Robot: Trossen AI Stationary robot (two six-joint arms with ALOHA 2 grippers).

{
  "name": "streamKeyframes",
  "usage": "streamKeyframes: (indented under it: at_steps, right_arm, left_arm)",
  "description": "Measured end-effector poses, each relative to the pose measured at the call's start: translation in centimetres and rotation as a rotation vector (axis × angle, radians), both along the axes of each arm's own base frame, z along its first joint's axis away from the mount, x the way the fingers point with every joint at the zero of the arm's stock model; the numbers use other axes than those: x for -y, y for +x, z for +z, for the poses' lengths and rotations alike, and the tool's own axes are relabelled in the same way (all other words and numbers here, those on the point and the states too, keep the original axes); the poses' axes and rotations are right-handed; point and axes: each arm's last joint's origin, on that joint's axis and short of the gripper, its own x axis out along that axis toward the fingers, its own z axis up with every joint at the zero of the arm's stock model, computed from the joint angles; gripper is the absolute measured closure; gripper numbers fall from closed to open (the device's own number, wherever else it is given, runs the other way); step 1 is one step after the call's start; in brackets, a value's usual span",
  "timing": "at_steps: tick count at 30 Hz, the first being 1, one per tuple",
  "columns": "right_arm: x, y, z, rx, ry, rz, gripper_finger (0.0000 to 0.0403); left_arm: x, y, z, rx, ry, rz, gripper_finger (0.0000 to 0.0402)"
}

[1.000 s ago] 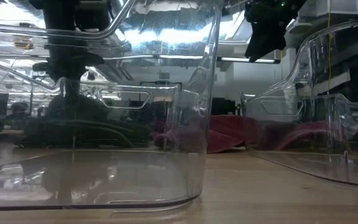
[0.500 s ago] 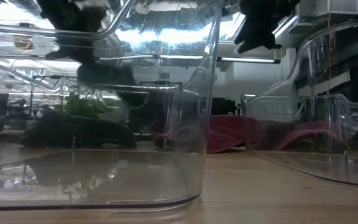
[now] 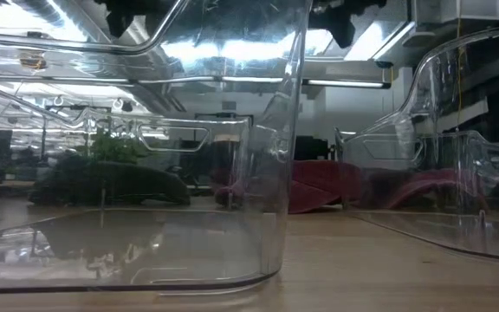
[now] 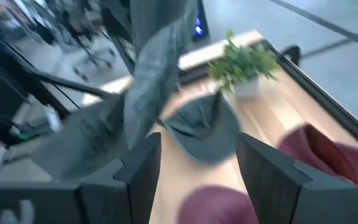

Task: Pick & Place hat
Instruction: Put the top left black cap into the right transparent bin

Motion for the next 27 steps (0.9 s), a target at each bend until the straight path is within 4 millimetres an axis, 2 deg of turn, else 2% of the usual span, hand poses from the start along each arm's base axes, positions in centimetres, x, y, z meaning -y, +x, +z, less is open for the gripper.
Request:
streamKeyframes:
  at_steps: [7, 16, 27]
  right_arm:
    - [0.0, 0.6, 0.8, 0.108, 0.029, 0.07, 0.0195]
    - [0.2, 3.9, -1.4, 0.081, 0.074, 0.144, 0.0195]
    - [0.5, 5.1, -2.4, 0.07, 0.112, 0.163, 0.0198]
  left_arm:
    - [-0.1, 0.9, -0.6, -0.074, 0.139, -0.06, 0.0394]
    - [-0.2, 2.5, -1.1, -0.101, 0.216, -0.09, 0.0394]
    - [-0.3, 2.5, -1.1, -0.093, 0.217, -0.088, 0.0394]
